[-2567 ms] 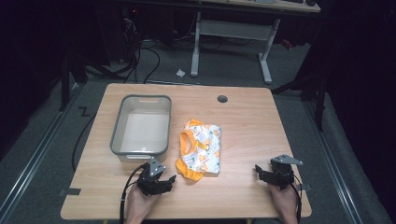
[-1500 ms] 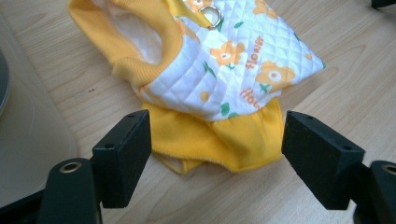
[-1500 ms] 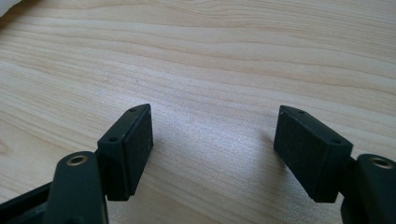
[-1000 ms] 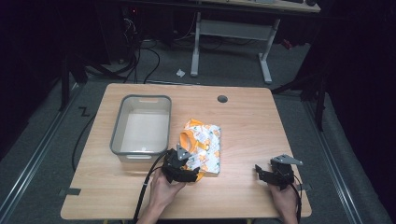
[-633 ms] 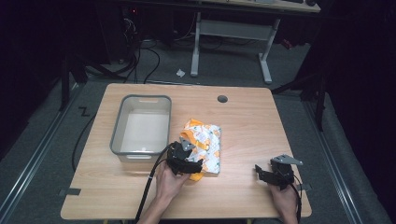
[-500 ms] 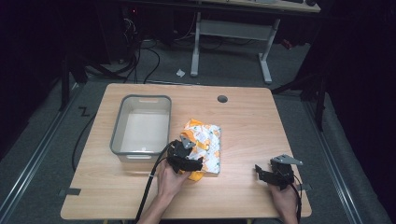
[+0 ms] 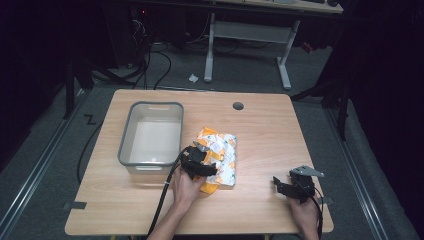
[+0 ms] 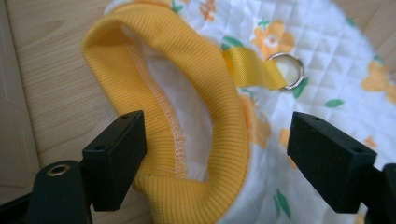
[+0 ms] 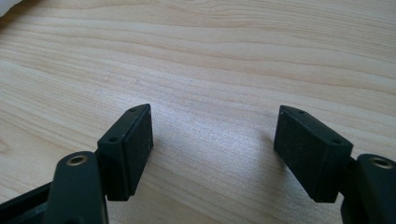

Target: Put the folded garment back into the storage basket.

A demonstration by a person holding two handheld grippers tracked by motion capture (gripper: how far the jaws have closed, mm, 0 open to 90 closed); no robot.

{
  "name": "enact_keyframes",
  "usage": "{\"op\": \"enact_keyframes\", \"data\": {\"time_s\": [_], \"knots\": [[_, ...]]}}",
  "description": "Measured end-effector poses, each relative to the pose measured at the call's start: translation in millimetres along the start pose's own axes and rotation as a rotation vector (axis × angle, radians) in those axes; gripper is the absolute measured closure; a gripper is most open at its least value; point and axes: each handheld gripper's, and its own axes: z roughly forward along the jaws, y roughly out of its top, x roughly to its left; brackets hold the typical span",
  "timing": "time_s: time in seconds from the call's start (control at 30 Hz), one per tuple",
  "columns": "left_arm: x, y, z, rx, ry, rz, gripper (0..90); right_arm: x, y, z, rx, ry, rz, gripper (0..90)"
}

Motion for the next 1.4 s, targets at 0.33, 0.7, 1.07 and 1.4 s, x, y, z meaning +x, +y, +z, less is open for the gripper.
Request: {"op": "enact_keyframes", "data": {"time_s": [0.33,0.7,1.07,1.4], "knots": [[3.4,-1.4,8.4,0.019,-0.011,-0.014,19.3,0.2,0.0,0.0,0.0,0.001,0.0,28.6],[-3.2,-2.0,4.9,0.003,-0.04,0.038,48.8,0.2,0.0,0.0,0.0,0.001,0.0,28.7],[-4.5,-1.9,3.4,-0.007,-0.097,0.037,68.9,0.2,0.0,0.0,0.0,0.001,0.0,28.6],[-3.7,0.1,-6.7,-0.036,-0.137,0.035,73.5,0.3,0.0,0.0,0.0,0.002,0.0,28.7]]}}
